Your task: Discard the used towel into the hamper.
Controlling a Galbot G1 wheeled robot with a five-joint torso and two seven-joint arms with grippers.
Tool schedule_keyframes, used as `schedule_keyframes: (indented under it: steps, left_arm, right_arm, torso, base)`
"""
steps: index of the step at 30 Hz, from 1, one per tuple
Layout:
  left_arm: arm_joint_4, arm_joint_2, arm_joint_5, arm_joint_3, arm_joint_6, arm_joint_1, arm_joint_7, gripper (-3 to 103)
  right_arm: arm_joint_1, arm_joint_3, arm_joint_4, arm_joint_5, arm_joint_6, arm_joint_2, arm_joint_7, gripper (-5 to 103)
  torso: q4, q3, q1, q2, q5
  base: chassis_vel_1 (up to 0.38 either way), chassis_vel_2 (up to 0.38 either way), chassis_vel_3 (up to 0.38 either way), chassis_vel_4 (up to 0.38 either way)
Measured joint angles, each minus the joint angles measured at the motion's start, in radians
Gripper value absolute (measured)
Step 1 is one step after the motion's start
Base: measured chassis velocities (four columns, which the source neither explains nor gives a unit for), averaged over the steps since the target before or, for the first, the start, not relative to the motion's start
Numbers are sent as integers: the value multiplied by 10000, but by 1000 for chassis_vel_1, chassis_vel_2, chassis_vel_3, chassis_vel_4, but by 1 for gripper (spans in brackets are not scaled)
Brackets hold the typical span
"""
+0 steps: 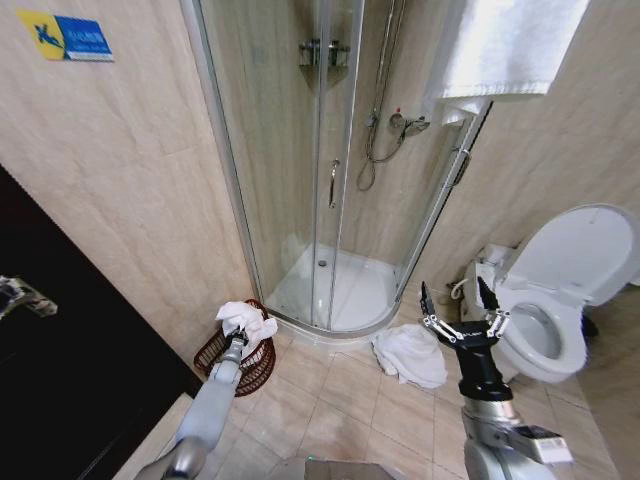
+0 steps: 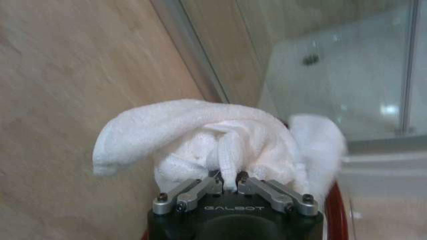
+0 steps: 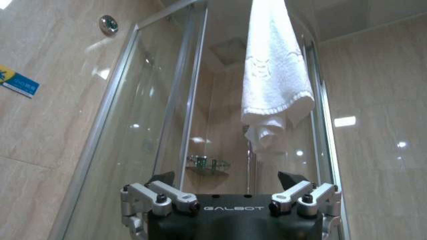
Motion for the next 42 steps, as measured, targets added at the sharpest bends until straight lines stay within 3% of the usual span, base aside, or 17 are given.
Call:
schedule_keyframes:
  steps: [4, 11, 14, 21, 23, 27, 29, 30, 32, 35, 38, 42]
  left_arm:
    - [818, -91, 76, 16, 333, -506, -9, 7]
    - [1028, -160, 94, 113, 1141, -576, -84, 4]
    - [1078, -154, 96, 115, 1394, -534, -122, 9]
    - [878, -94, 2, 118, 1744, -268, 24, 42]
    - [753, -86, -46, 134, 1787, -195, 109, 42]
    - [539, -128, -174, 131, 1937, -82, 308, 63]
    - [496, -134, -188, 128, 1911, -70, 304, 63]
    - [424, -145, -197, 128, 1879, -41, 288, 74]
    - [383, -149, -200, 130, 1866, -19, 280, 74]
    - [336, -138, -221, 128, 1824, 7, 273, 90]
    - [310, -122, -299, 123, 1794, 18, 255, 98]
    - [-4, -97, -634, 126, 1553, 113, 244, 100]
  right_arm:
    - [28, 103, 46, -10, 226, -18, -153, 100]
    - [26, 82, 116, 16, 302, 24, -341, 100]
    - [19, 76, 118, 36, 307, 39, -357, 100]
    - [2, 83, 129, -17, 261, 58, -390, 100]
    - [7, 93, 129, -56, 260, 69, -418, 100]
    - [9, 80, 122, -68, 241, 82, -428, 100]
    - [10, 84, 118, -55, 227, 86, -420, 100]
    - [15, 88, 109, -20, 200, 86, -400, 100]
    - [24, 89, 101, 11, 176, 86, -386, 100]
    - [37, 82, 96, 38, 129, 90, -360, 100]
    - [32, 79, 92, 34, 124, 99, -354, 100]
    - [34, 68, 70, 32, 118, 92, -349, 100]
  torso:
    - [-3, 1, 2, 3, 1]
    - [-1, 2, 3, 5, -3]
    - [-2, 2, 3, 6, -2]
    - [-3, 2, 4, 7, -2]
    - [-1, 3, 4, 8, -1]
    - [-2, 3, 4, 8, -2]
    - [-3, 3, 4, 8, 1]
    - [-3, 3, 4, 9, 1]
    - [-2, 3, 5, 9, 0]
    - [-2, 3, 5, 9, -2]
    - [-2, 3, 5, 9, -2]
    - [-2, 4, 5, 9, -4]
  base:
    - [0, 0, 0, 0]
    - [0, 0, 0, 0]
    - [0, 0, 0, 0]
    - [0, 0, 0, 0]
    - [0, 0, 0, 0]
    - [0, 0, 0, 0]
    - [0, 0, 0, 0]
    - [0, 0, 0, 0]
    - [0, 0, 0, 0]
    - [0, 0, 0, 0]
    - [0, 0, 0, 0]
    - [0, 0, 0, 0]
